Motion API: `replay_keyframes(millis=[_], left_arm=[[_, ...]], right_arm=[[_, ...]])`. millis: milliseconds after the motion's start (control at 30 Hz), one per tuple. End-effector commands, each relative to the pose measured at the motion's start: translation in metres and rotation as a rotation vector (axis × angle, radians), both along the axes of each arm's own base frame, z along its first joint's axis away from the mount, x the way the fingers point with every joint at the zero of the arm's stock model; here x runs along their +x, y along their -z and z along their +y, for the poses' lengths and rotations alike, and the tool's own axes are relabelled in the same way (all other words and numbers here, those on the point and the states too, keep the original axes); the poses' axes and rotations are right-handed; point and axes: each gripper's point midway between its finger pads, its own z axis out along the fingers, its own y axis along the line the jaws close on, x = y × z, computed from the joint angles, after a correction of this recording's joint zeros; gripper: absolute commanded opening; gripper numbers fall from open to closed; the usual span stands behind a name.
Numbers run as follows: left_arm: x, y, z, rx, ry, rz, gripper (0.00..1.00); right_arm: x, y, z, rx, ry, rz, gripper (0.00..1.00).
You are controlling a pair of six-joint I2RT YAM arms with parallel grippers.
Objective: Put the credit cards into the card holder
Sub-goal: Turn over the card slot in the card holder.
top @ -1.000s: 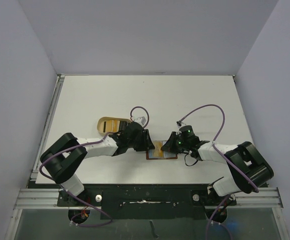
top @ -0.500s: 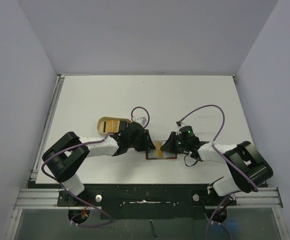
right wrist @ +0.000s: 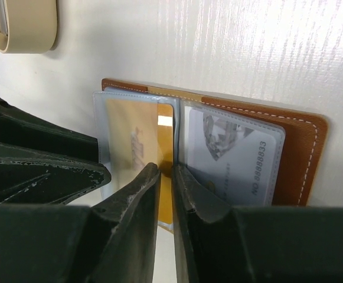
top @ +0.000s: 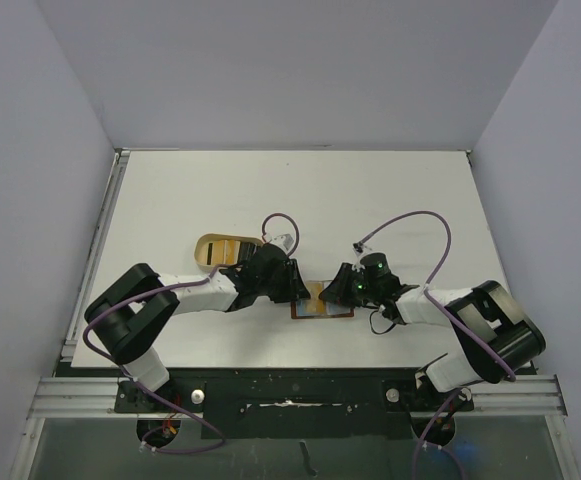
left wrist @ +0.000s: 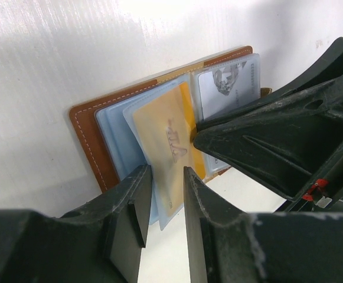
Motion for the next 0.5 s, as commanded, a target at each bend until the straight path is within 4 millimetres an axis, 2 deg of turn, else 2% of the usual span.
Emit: replay_keyframes(millis=[0, 267, 467], left_arm=[[0.008, -0.045, -0.027, -0.140, 0.036, -0.076, 0.26], [0.007, -0.062, -0.033, -0.206, 0.050, -0.104, 0.26], [0.004, -0.066, -0.039, -0.238, 0.065, -0.106, 0.26]], right_arm=[[-0.019, 0.002, 0.008, 0.036, -0.056, 0.036, 0.17], [-0.020, -0.002, 0.008, 0.056, -0.055, 0.028, 0.21], [-0.020, -0.003, 0.006, 0.050, -0.047, 0.016, 0.22]])
